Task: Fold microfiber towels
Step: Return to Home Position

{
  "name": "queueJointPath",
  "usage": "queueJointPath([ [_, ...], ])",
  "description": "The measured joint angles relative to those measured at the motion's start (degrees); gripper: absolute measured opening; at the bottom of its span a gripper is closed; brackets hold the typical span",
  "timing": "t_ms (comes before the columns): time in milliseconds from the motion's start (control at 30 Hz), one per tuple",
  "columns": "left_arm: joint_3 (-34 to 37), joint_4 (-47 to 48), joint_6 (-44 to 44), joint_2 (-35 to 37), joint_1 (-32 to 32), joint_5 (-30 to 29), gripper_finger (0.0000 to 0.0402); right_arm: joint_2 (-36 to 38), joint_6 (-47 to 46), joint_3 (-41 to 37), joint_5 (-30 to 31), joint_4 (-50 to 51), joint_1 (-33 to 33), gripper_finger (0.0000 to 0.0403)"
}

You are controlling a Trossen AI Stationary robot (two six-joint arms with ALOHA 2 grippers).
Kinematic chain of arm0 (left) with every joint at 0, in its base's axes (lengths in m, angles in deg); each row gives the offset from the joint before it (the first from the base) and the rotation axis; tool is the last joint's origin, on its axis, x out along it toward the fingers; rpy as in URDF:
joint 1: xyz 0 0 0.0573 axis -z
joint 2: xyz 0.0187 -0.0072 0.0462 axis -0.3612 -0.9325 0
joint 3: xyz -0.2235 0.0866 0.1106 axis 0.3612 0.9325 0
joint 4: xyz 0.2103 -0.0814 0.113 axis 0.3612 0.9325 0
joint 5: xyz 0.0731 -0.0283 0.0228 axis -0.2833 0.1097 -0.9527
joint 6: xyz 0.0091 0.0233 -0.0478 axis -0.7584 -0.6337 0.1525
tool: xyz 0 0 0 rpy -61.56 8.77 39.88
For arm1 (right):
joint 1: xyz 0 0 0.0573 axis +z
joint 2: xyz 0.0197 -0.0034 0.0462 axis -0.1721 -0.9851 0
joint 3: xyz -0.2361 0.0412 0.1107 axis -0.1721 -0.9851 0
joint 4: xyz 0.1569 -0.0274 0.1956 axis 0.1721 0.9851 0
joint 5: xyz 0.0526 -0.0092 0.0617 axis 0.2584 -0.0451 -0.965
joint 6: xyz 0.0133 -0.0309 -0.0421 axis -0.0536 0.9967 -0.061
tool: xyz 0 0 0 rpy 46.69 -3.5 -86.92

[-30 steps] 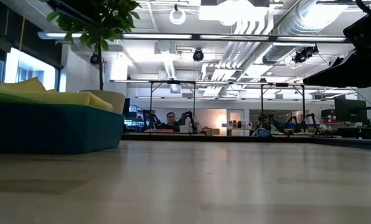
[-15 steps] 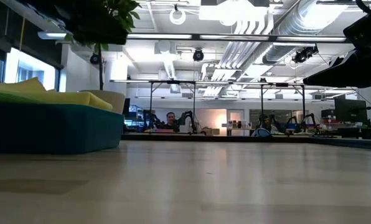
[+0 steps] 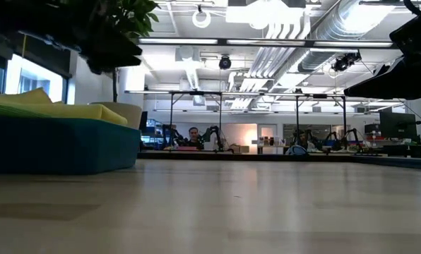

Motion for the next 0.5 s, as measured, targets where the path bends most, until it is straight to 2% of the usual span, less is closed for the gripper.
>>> queueJointPath([
  [233, 7.5, 0.4, 2.3, 12.1, 0.0, -1.3, 0.0203, 0.0, 0.0, 0.0, 0.0, 0.0, 0.0, 0.0116],
  [500, 12.6, -0.1, 2.7, 19.5, 0.0, -2.5, 0.0203, 0.0, 0.0, 0.0, 0.0, 0.0, 0.0, 0.0116],
])
